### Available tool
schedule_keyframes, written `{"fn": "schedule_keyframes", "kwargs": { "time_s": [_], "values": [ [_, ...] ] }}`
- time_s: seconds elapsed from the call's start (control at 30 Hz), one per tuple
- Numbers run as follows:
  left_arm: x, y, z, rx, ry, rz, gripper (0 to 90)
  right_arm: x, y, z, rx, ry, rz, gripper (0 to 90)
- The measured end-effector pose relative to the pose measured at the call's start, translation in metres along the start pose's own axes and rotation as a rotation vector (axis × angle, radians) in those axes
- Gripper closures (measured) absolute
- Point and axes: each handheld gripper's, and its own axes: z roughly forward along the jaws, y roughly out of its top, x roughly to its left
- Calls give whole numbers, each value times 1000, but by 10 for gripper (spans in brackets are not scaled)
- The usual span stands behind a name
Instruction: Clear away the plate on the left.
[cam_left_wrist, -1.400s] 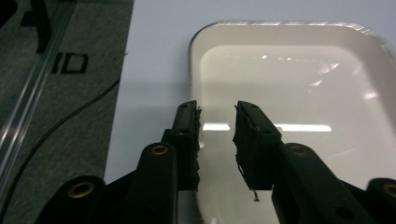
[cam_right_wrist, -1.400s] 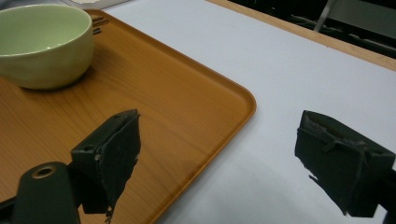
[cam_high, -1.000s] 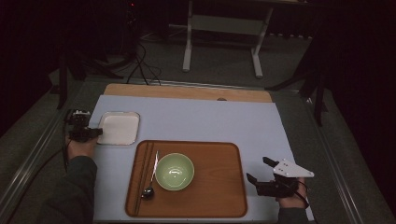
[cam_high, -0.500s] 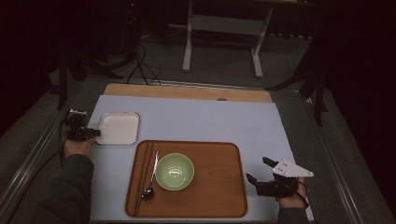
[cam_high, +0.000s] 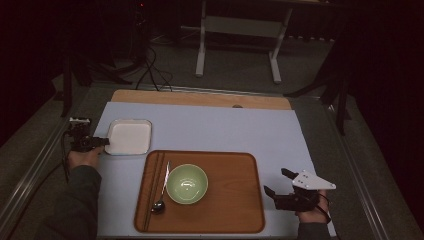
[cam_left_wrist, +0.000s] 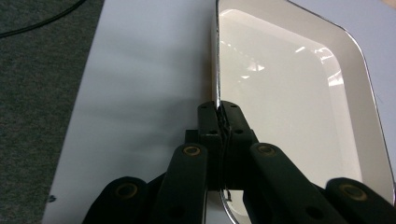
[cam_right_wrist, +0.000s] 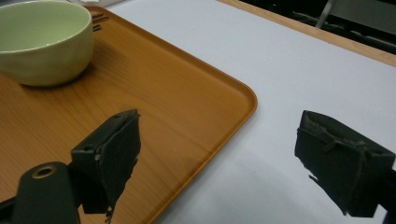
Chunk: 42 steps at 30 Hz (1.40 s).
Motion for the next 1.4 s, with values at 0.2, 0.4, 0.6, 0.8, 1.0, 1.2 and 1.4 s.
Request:
{"fn": "schedule_keyframes", "kwargs": {
  "time_s": [0.2, 0.4, 0.6, 0.8, 1.0, 1.2, 1.4],
  "values": [
    [-5, 2, -6, -29, -34, -22, 894, 0, 0, -1, -3, 1, 2, 138],
    [-9, 5, -14, -53, -47, -14, 894, 0, 0, -1, -3, 2, 0, 139],
    [-18, 9, -25, -85, -77, 8, 894, 1, 1, 0, 1, 3, 0, 139],
    [-32, 17, -36, -106, -106, 48, 893, 1, 0, 0, -1, 3, 0, 139],
    [-47, 23, -45, -125, -132, 92, 893, 0, 0, 0, -3, 3, 1, 139],
    [-58, 28, -53, -143, -158, 128, 893, 1, 1, 0, -3, 3, 1, 139],
    [-68, 31, -60, -158, -183, 172, 893, 0, 1, -1, -3, 3, 2, 139]
  ]
}}
